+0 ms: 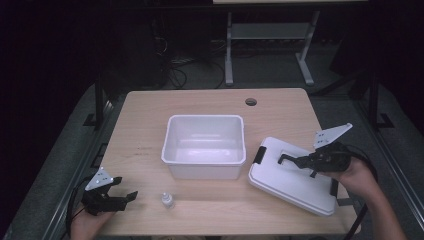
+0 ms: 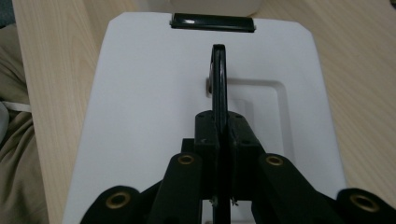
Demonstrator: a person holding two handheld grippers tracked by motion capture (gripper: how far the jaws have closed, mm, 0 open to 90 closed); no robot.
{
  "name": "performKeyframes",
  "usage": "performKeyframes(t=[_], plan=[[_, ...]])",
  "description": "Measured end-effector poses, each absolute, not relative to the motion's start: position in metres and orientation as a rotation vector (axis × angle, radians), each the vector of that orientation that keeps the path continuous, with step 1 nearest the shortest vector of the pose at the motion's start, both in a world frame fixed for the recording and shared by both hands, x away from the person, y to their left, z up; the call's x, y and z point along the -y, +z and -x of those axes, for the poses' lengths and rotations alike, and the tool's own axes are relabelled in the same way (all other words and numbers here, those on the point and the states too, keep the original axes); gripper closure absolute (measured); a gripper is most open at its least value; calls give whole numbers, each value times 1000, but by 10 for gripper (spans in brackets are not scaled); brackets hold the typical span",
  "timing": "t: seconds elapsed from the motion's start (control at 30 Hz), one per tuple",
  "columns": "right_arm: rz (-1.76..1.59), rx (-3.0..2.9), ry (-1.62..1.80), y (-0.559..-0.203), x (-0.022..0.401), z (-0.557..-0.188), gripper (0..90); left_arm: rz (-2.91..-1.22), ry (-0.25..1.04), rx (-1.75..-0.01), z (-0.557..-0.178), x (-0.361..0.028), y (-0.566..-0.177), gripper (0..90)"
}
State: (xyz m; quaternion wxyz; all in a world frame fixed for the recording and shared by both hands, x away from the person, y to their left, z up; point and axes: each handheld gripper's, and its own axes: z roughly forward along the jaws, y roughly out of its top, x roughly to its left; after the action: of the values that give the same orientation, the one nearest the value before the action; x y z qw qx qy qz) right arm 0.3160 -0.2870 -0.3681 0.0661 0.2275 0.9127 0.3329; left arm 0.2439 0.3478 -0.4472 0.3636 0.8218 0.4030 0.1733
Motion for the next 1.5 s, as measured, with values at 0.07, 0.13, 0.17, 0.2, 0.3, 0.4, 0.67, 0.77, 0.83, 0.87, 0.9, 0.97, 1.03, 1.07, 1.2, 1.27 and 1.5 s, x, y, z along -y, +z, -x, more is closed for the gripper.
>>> performKeyframes(t=[0.07,0.13,0.17,0.2,0.3,0.4,0.67,0.77,0.83,0.87,0.9,0.97,1.03,1.07,1.2,1.27,1.5], plan=[[-694,-2757,1000,-371,286,-316,839,-2114,446,-1038,-244,-348,-447,174],[-697,-2762,1000,-376,285,-316,838,-2113,446,-1038,-244,-348,-447,174],[-700,-2766,993,-381,284,-317,839,-2115,447,-1037,-244,-348,-447,174],[-699,-2768,994,-383,283,-317,838,-2115,447,-1037,-244,-348,-447,174],[-705,-2772,995,-387,283,-317,838,-2118,447,-1036,-244,-347,-447,174],[-712,-2778,979,-394,281,-317,837,-2122,442,-1038,-244,-346,-448,174],[-734,-2789,964,-406,278,-317,838,-2124,442,-1033,-244,-347,-448,174],[-734,-2791,967,-410,276,-317,837,-2128,440,-1031,-244,-346,-449,174],[-733,-2791,963,-411,276,-316,837,-2129,436,-1029,-244,-346,-448,174],[-740,-2789,965,-412,276,-316,837,-2130,437,-1025,-244,-347,-448,174],[-743,-2785,974,-413,276,-315,836,-2128,435,-1021,-244,-347,-447,174],[-747,-2780,979,-413,276,-314,835,-2128,432,-1019,-243,-346,-448,174],[-746,-2777,974,-413,275,-313,833,-2128,428,-1018,-243,-346,-448,174],[-746,-2777,974,-413,275,-313,833,-2128,428,-1018,-243,-346,-448,174],[-740,-2777,966,-412,273,-310,801,-2133,424,-1013,-243,-344,-448,174],[-741,-2769,968,-411,273,-308,773,-2136,421,-1012,-243,-343,-448,174],[-746,-2745,965,-408,271,-298,659,-2172,414,-985,-241,-335,-446,174]])
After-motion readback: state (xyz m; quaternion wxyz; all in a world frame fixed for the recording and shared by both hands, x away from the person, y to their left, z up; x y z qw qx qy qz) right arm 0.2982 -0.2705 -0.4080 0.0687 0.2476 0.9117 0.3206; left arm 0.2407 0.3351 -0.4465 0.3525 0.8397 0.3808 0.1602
